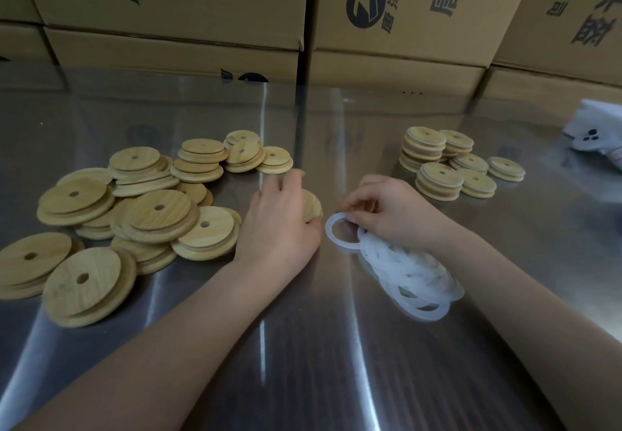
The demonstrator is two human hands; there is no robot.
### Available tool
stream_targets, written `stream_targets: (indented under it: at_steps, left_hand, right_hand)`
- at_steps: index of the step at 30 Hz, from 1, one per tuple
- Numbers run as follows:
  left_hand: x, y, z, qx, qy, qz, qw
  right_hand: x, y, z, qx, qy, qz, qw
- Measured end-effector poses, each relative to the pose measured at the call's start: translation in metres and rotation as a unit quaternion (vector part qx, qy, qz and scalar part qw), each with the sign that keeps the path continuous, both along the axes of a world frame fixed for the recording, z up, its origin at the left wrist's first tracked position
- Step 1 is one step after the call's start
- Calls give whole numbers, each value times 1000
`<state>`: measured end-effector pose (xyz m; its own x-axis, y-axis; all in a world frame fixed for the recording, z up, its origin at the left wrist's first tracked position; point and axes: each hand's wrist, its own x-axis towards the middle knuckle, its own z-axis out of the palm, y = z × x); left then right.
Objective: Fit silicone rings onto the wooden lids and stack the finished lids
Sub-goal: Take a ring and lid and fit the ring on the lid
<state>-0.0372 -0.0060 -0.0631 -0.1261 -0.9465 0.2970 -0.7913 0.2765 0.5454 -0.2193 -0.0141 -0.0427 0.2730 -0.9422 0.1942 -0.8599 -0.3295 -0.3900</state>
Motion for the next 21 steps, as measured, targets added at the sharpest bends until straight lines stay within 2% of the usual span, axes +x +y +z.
stream_targets:
  at_steps: [4,11,15,21]
  left_hand:
    - [-1,-2,0,-15,46,-9,999]
    - [-1,-5,3,16,216,-15,976]
    - [1,-4,8,78,324,-8,943]
    - [1,-3,11,181,467,-11,866]
  right_hand:
    - [-1,1,2,-9,-32,-3,999]
    - [-5,3,6,26,-168,-21,985]
    - [-7,4,10,16,-232,-18,972]
    - [-8,4,13,-7,-328,-9,945]
